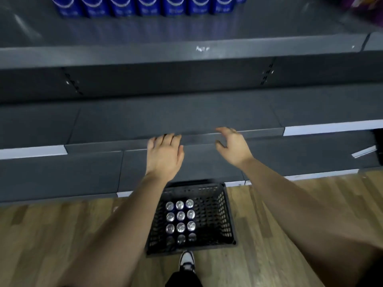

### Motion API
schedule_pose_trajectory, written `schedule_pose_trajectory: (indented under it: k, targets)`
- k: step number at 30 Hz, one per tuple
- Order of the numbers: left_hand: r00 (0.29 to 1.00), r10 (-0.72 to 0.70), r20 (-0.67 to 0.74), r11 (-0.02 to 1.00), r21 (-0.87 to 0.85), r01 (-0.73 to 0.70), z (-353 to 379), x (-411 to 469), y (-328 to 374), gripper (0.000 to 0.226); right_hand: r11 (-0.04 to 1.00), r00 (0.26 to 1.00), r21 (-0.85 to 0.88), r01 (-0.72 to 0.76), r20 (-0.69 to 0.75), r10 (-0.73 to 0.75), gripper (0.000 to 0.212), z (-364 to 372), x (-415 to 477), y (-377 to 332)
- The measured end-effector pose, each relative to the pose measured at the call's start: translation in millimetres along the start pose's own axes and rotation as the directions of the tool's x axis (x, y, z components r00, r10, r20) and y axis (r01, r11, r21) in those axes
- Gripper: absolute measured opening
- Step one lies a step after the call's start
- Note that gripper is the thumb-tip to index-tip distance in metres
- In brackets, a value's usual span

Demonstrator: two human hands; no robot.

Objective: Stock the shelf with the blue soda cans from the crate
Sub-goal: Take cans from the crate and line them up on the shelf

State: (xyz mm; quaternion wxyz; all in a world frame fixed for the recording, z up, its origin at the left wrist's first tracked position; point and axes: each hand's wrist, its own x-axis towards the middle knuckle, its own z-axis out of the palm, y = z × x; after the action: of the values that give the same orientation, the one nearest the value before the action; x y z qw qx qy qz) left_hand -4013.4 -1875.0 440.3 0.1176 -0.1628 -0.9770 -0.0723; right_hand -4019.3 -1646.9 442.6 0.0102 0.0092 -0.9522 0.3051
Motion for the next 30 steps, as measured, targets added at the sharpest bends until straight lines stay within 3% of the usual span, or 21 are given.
schedule_pose_trajectory:
  k: [8, 13, 25, 30]
  targets:
    - [0.991, -0.037, 0.128, 0.999, 0.029, 0.034, 135, -80, -1, 0.046, 0.991, 0.977, 0.006, -0.134, 0.166, 0.131, 0.048, 129, -47, 109]
    - [0.989, -0.052, 0.138, 0.999, 0.011, 0.051, 235, -118, -5, 0.046, 0.975, 0.958, 0.054, -0.215, 0.206, 0.200, 0.046, 221, -62, 178]
    - [0.981, -0.105, 0.165, 0.994, 0.019, 0.103, 472, -192, -31, 0.044, 0.933, 0.935, 0.244, -0.263, 0.301, 0.185, 0.047, 444, -74, 327]
    - [0.988, -0.116, 0.100, 0.993, 0.006, 0.116, 538, -211, -38, 0.041, 0.925, 0.930, 0.270, -0.269, 0.322, 0.177, 0.050, 510, -64, 368]
